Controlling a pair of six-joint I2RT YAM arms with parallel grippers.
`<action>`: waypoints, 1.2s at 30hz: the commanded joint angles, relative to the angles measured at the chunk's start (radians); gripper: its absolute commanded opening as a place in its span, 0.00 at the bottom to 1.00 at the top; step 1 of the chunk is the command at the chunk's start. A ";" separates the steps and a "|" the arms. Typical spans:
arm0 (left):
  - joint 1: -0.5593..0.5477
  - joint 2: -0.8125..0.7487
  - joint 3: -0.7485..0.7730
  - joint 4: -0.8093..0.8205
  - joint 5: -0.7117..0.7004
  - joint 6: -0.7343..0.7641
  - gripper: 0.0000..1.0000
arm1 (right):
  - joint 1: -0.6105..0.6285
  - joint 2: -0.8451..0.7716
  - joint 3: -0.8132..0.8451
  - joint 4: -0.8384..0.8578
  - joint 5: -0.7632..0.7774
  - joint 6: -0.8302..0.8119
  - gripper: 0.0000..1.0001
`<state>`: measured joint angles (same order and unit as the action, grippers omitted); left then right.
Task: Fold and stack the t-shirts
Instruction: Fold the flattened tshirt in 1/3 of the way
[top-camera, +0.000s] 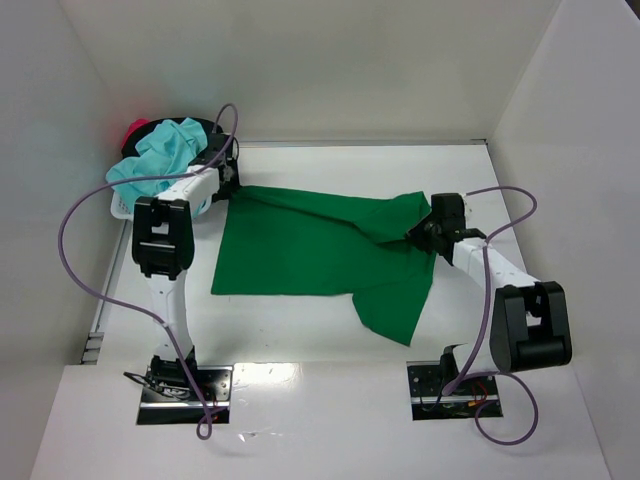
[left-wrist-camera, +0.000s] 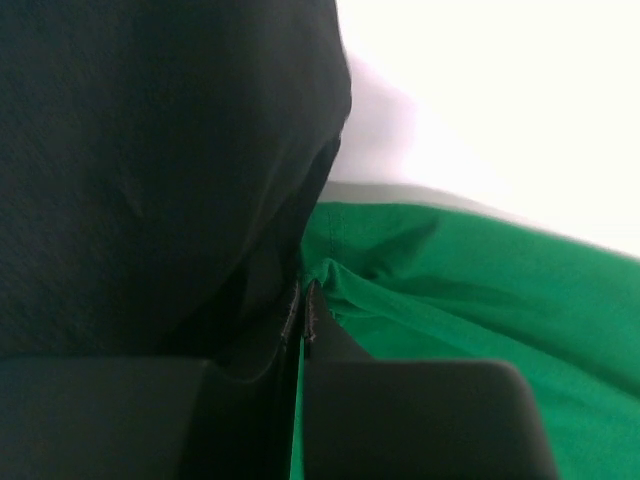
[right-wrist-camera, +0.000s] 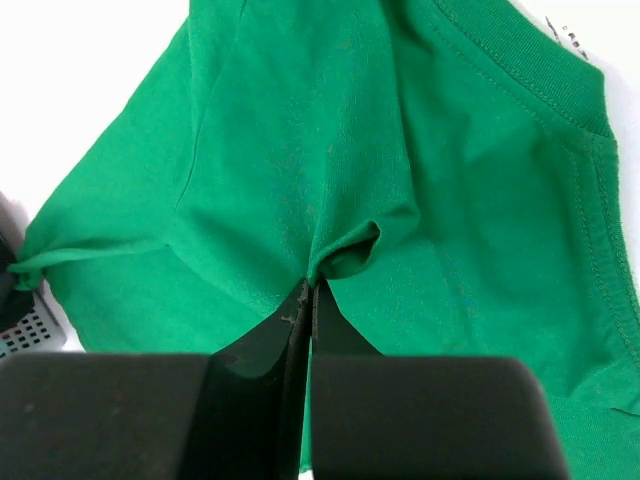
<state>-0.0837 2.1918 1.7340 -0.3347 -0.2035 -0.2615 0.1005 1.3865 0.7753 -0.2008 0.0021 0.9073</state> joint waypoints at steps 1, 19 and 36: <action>0.010 -0.066 -0.048 0.000 0.012 -0.008 0.00 | 0.001 -0.032 0.002 0.003 0.038 0.015 0.00; 0.010 -0.202 -0.208 0.000 0.001 -0.041 0.00 | -0.059 0.016 0.073 -0.006 0.062 -0.039 0.00; -0.001 -0.250 -0.196 -0.010 -0.188 0.039 0.00 | -0.131 0.066 0.202 -0.005 -0.008 -0.110 0.00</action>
<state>-0.0891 1.9171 1.4895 -0.3519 -0.2932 -0.2657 -0.0204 1.4372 0.9371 -0.2234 -0.0105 0.8181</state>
